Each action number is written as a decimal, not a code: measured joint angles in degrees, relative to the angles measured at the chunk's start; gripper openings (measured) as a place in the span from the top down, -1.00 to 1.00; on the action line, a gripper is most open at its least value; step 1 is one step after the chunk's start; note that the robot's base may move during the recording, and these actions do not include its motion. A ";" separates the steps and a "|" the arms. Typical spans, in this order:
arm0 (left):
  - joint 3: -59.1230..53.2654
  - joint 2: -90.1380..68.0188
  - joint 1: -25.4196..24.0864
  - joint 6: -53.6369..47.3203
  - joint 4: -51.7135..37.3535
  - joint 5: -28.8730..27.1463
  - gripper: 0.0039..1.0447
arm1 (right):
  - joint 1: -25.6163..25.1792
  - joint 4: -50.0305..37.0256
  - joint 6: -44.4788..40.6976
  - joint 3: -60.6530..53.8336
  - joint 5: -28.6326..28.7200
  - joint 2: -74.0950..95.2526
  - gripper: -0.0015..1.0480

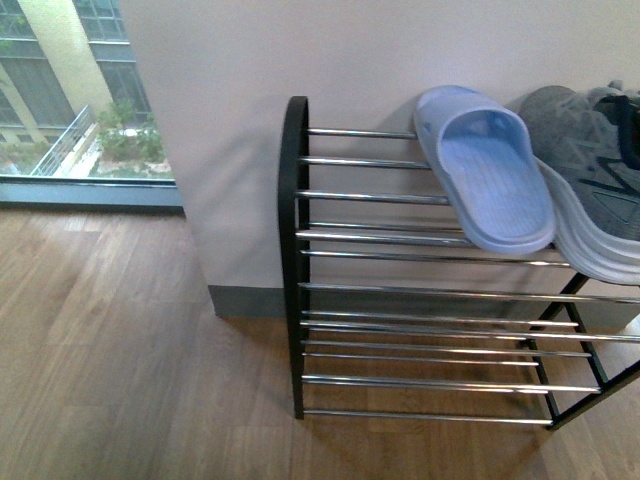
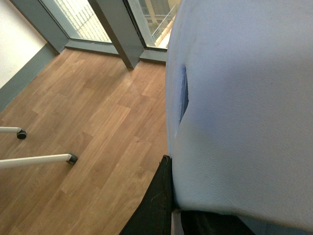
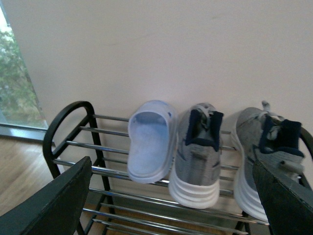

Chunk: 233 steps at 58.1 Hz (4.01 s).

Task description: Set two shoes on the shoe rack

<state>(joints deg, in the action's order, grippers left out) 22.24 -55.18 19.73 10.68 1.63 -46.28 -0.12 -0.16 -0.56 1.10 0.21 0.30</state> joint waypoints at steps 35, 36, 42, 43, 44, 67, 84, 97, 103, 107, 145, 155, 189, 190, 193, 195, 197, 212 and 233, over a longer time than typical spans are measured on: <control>45.00 -44.74 8.26 25.51 -5.66 29.00 0.97 | 0.04 0.09 0.13 0.00 -0.24 -0.02 -0.82; 47.89 -47.23 8.46 25.88 -4.22 29.18 0.97 | 0.04 0.09 0.13 0.00 -0.24 -0.02 -0.82; 54.58 -53.57 8.76 28.20 1.18 29.09 0.97 | 0.04 0.09 0.13 0.00 -0.24 -0.02 -0.82; 55.87 -54.84 8.79 28.63 2.64 28.61 0.97 | 0.04 0.09 0.13 0.00 -0.24 -0.02 -0.82; 56.46 -55.39 8.79 28.72 3.37 28.41 0.97 | 0.04 0.09 0.13 0.00 -0.24 -0.02 -0.82; 71.67 -71.23 9.66 27.26 22.12 32.65 0.97 | 0.04 0.09 0.13 0.00 -0.24 -0.02 -0.82; 74.62 -74.95 9.18 18.43 25.20 29.20 0.97 | 0.04 0.09 0.13 0.00 -0.24 -0.02 -0.82; 74.69 -75.03 8.98 14.75 24.92 29.05 0.87 | 0.04 0.09 0.13 0.00 -0.24 -0.02 -0.82; 74.69 -75.03 8.83 14.45 24.24 29.79 0.56 | 0.04 0.09 0.13 0.00 -0.24 -0.02 -0.82; 74.69 -75.03 8.81 14.45 24.04 30.32 0.39 | 0.04 0.09 0.13 0.00 -0.24 -0.02 -0.82; 47.41 -36.46 9.40 25.40 8.59 16.90 -0.82 | 0.04 0.09 0.13 0.00 -0.22 0.00 -0.82; 15.74 -25.55 1.99 -2.89 -40.74 25.14 -0.13 | 0.04 0.09 0.13 0.00 -0.22 -0.02 -0.82; -14.38 3.13 -12.68 -10.03 -45.37 39.39 0.98 | 0.04 0.09 0.13 0.00 -0.22 -0.02 -0.82; -14.73 3.78 -12.90 -10.05 -45.03 39.65 0.98 | 0.04 0.09 0.13 0.00 -0.22 -0.02 -0.82; -15.32 5.14 -13.35 -10.05 -44.26 40.15 0.98 | 0.04 0.09 0.13 0.00 -0.22 -0.02 -0.82; -15.76 6.21 -13.68 -10.05 -43.65 40.44 0.98 | 0.04 0.09 0.13 0.00 -0.22 -0.02 -0.82; -16.31 7.65 -14.08 -10.05 -42.75 40.74 0.98 | 0.04 0.09 0.13 0.00 -0.22 -0.02 -0.82; -19.89 15.43 -19.47 -10.14 -39.19 46.12 0.98 | 0.04 0.09 0.13 0.00 -0.22 -0.02 -0.82; -21.44 28.39 -19.50 -10.16 -28.11 46.27 0.98 | 0.04 0.09 0.13 0.00 -0.22 -0.02 -0.82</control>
<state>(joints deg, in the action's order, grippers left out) 0.80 -26.79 0.23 0.51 -26.48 -0.01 -0.08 -0.08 -0.43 1.10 -0.01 0.27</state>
